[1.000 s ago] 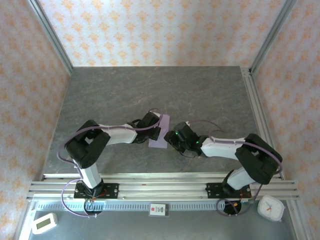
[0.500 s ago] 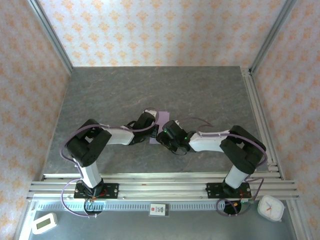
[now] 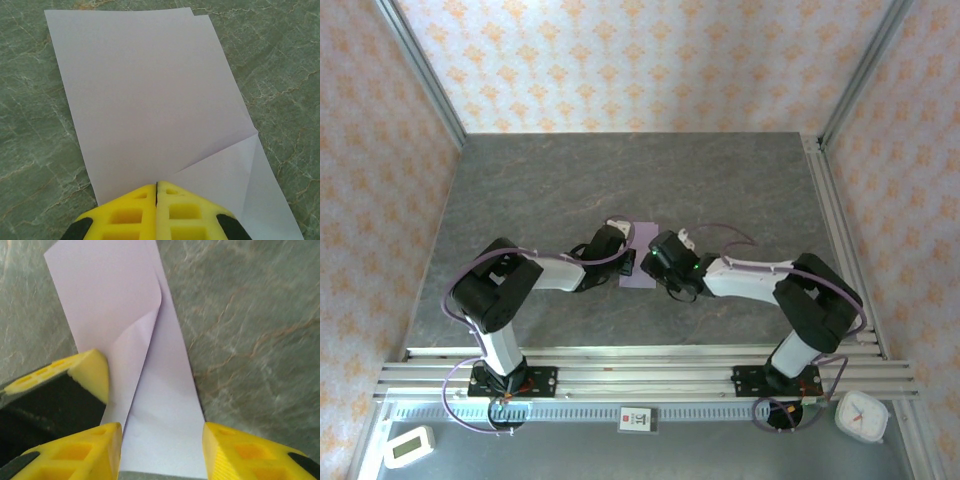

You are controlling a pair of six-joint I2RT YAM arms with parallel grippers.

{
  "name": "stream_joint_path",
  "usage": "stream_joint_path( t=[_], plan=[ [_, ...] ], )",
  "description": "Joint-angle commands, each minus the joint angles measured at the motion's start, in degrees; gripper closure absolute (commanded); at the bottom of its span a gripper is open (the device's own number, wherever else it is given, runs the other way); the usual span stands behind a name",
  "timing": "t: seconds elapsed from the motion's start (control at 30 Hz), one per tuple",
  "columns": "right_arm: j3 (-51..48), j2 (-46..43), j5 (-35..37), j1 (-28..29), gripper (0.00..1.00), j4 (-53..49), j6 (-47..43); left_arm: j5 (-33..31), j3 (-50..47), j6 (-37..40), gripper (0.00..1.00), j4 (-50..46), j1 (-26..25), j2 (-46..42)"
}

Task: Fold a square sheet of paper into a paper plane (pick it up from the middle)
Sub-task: Turn over the paper at the center of the table.

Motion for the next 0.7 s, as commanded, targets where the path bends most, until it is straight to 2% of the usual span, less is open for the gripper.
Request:
stream_joint_path(
  t=[0.0, 0.17, 0.37, 0.47, 0.6, 0.67],
  plan=[
    [0.86, 2.09, 0.34, -0.73, 0.54, -1.47, -2.59, 2.19, -2.13, -0.66, 1.0, -5.21, 0.09, 1.32],
    [4.28, 7.97, -3.52, 0.59, 0.58, -0.13, -3.73, 2.62, -2.01, -0.71, 1.0, -4.8, 0.09, 1.8],
    [7.72, 10.49, -5.11, 3.21, 0.67, 1.06, -4.2, 2.9, -2.23, -0.82, 1.0, -4.35, 0.18, 2.28],
    [8.06, 10.53, -4.92, 3.49, 0.68, 1.63, -4.05, 3.06, -2.13, -0.72, 1.0, -4.34, 0.18, 2.55],
    [6.01, 8.8, -2.96, 3.49, 0.65, 3.75, -3.59, 3.4, -2.01, -0.74, 1.0, -4.32, 0.18, 2.69],
    [3.69, 7.27, -2.1, 3.23, 0.57, 6.5, -2.87, 3.54, -1.92, -0.75, 1.0, -4.28, 0.18, 2.81]
  ],
)
